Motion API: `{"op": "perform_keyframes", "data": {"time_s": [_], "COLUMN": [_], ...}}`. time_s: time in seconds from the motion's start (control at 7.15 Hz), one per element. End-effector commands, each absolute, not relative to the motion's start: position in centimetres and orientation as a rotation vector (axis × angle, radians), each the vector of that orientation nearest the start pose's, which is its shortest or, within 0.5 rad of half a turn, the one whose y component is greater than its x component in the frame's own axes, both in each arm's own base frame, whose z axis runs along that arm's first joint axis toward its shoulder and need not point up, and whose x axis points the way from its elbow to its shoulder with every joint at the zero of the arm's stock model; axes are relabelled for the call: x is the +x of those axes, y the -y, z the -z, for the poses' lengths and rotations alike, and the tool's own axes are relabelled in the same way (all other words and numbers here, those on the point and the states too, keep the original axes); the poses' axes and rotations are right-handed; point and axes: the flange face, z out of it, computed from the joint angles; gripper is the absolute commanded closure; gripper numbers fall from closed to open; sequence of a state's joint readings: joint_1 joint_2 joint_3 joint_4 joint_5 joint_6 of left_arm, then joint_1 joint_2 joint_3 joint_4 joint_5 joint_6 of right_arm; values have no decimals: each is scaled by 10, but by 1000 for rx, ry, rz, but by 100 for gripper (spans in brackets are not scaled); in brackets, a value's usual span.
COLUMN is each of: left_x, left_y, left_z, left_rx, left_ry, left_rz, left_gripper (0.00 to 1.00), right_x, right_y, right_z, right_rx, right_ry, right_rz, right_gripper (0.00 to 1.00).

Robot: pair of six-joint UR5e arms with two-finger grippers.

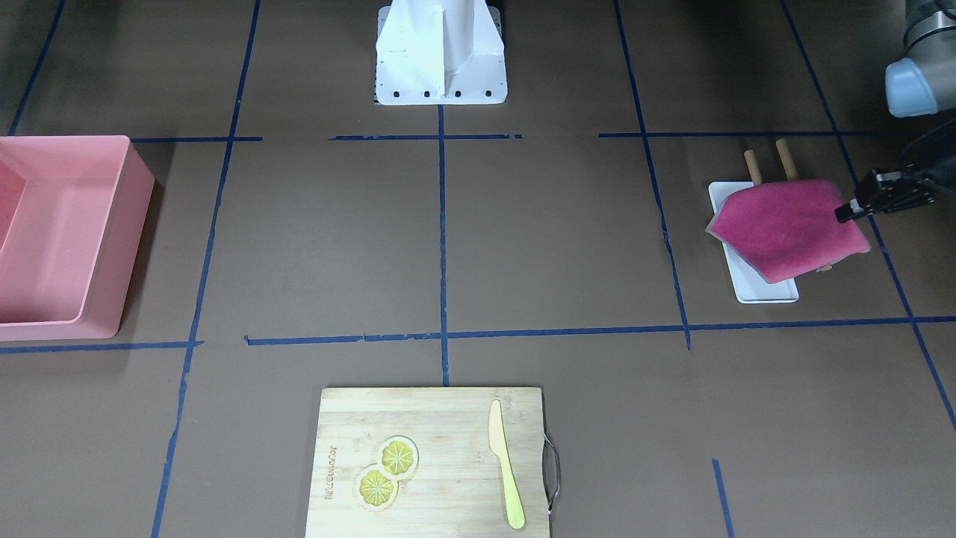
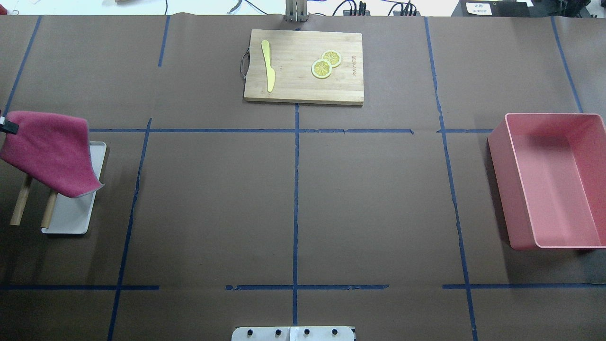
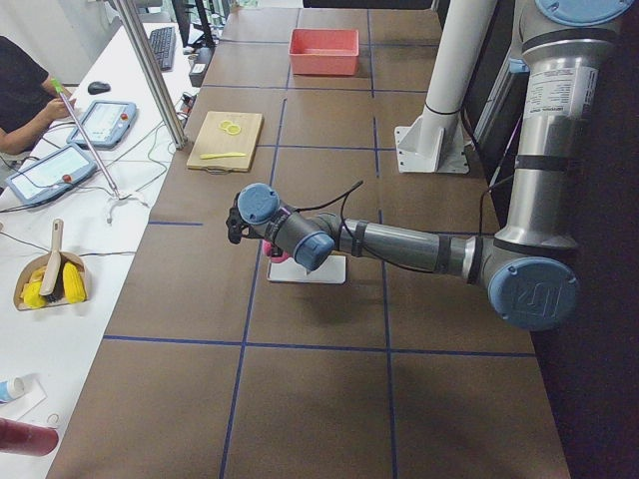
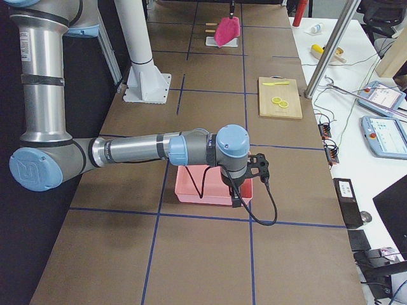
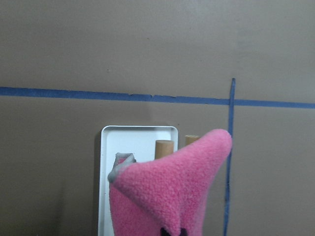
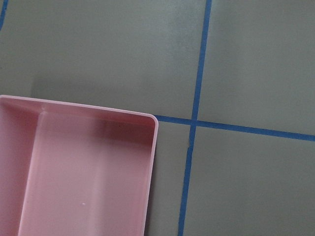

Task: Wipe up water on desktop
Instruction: 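Lift the pink towel with the left gripper while the right arm approaches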

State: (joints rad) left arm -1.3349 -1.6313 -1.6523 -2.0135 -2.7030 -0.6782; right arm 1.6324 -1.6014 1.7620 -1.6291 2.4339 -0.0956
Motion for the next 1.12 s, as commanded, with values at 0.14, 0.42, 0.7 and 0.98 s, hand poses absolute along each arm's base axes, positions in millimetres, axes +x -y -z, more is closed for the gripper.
{"op": "perform_keyframes", "data": {"time_s": [0.14,0.42,0.7,0.98], "left_x": [62,81,135,164], "left_y": [561,584,589,591], "left_z": [-379,-325,-294,-273], "left_rx": [-68,-142,-189,-202], "left_ry": [-1242,-1251,-1204,-1187], "left_rz": [183,292,358,383], "left_gripper": [98,98,98,98], "right_x": [58,22,-52,-177], "right_y": [502,547,569,558], "right_z": [-528,-459,-391,-304], "right_rx": [228,301,372,467], "right_ry": [896,902,974,1107], "right_rz": [165,223,222,108], "right_gripper": [0,2,1,1]}}
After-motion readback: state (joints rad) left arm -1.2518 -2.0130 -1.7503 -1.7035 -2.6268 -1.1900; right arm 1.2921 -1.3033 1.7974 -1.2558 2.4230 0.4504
